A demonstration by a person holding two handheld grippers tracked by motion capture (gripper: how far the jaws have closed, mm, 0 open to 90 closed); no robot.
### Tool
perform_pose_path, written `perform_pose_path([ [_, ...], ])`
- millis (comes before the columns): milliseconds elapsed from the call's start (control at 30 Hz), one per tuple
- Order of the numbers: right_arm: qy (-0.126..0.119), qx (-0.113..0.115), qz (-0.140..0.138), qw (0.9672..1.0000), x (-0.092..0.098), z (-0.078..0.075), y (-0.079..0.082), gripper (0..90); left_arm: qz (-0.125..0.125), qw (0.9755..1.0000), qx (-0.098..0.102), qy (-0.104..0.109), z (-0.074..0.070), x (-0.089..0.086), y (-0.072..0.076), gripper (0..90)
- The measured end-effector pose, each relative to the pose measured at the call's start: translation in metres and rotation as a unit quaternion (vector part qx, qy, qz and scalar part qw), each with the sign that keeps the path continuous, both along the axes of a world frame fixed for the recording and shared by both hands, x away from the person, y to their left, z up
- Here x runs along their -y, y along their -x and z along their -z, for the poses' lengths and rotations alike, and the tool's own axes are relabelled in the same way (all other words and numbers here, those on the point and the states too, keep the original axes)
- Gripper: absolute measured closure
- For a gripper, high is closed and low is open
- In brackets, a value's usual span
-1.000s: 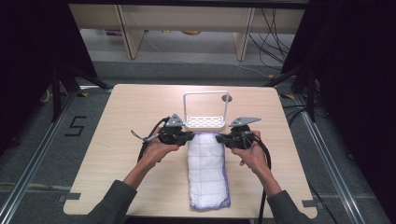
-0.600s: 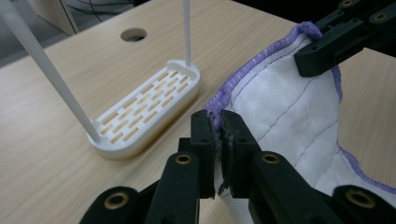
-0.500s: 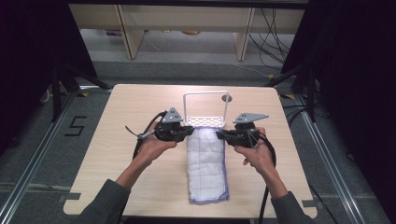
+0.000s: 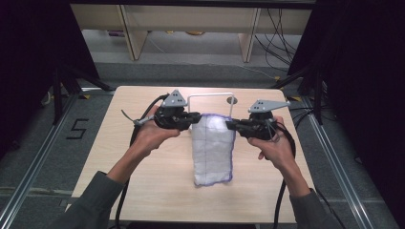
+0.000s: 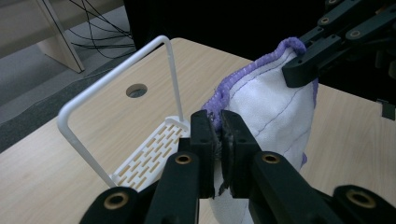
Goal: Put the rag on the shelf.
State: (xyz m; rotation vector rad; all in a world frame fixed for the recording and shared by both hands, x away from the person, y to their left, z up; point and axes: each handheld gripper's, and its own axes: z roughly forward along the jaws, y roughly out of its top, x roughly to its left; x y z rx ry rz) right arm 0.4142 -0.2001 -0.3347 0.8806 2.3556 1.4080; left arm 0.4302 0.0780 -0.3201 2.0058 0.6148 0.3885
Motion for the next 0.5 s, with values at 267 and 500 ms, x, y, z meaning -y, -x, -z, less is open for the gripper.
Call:
perform_pose_path([
  [267,0.011,0.003,0.005,0.9999,0.005,-0.033,-0.015,84.7,-0.007,0.9999,0.013,0.0,-0.029,0.003,-0.011,83.4],
  [500,0.002,0.012,0.015,0.9998,0.004,-0.054,-0.034,84.7,-0.028,0.9992,0.029,0.003,-0.048,0.002,-0.029,83.7],
])
